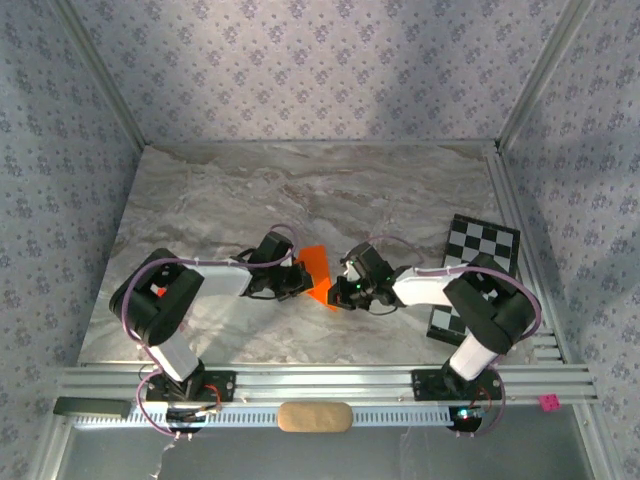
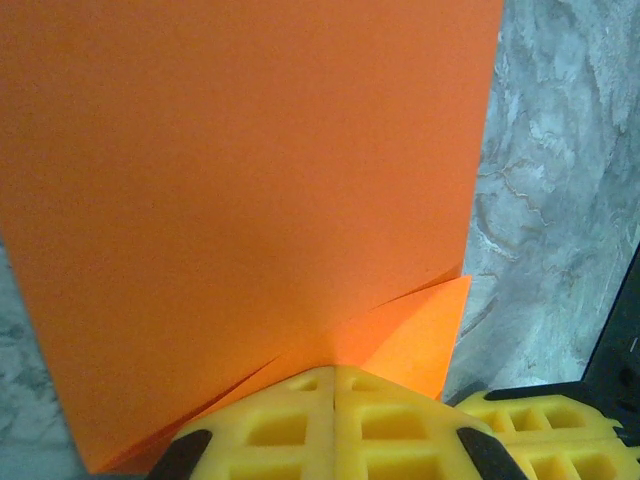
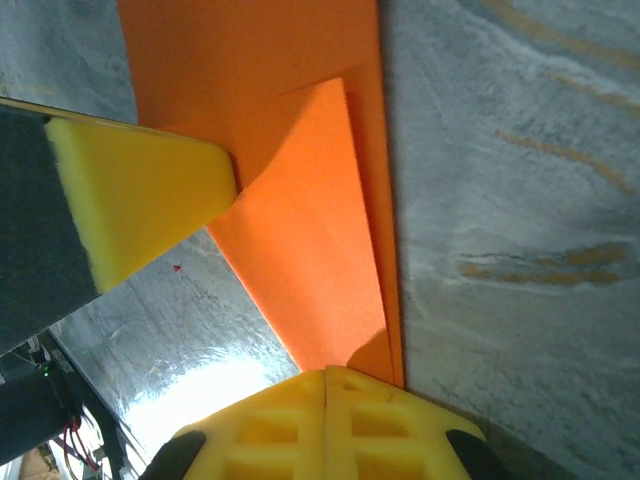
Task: Fold a paper plane with a square sheet of paper (pick it up from the middle)
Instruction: Third fold the triangle at the center of the table.
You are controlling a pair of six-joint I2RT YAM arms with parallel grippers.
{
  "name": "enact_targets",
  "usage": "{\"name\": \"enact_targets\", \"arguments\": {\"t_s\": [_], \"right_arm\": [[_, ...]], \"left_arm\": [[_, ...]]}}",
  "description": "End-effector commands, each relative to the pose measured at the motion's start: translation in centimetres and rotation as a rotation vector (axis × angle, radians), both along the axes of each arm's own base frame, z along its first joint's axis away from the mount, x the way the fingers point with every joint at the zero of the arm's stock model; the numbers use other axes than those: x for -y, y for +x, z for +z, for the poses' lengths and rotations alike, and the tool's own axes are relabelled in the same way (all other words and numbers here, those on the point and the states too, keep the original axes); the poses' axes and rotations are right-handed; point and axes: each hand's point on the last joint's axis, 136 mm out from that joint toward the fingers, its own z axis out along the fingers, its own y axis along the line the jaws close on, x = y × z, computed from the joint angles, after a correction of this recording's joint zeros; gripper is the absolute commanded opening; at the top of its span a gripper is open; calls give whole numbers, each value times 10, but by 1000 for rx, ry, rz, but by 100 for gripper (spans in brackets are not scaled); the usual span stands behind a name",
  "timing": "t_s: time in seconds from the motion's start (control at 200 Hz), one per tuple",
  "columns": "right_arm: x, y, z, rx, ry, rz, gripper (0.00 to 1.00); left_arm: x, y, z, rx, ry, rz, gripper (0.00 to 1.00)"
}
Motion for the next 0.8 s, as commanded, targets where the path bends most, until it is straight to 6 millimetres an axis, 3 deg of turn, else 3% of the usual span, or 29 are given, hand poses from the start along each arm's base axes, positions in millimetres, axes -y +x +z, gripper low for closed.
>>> {"name": "enact_targets", "arguments": {"t_s": [0.0, 0.16, 0.305, 0.495, 0.795], "right_arm": [[-9, 0, 17, 37, 15, 72, 0], [-23, 3, 22, 43, 43, 125, 0], [-25, 2, 3, -2, 0, 156, 1], [-8, -11, -22, -57, -63, 152, 3], [11, -31, -19, -55, -53, 152, 4]], "left_arm": [[-23, -12, -26, -50, 104, 10, 5], [-22, -10, -23, -43, 107, -6, 5], [-22, -9, -23, -41, 107, -5, 4], [-25, -8, -24, -44, 111, 1, 4], [-30, -5, -29, -55, 107, 5, 4]]}}
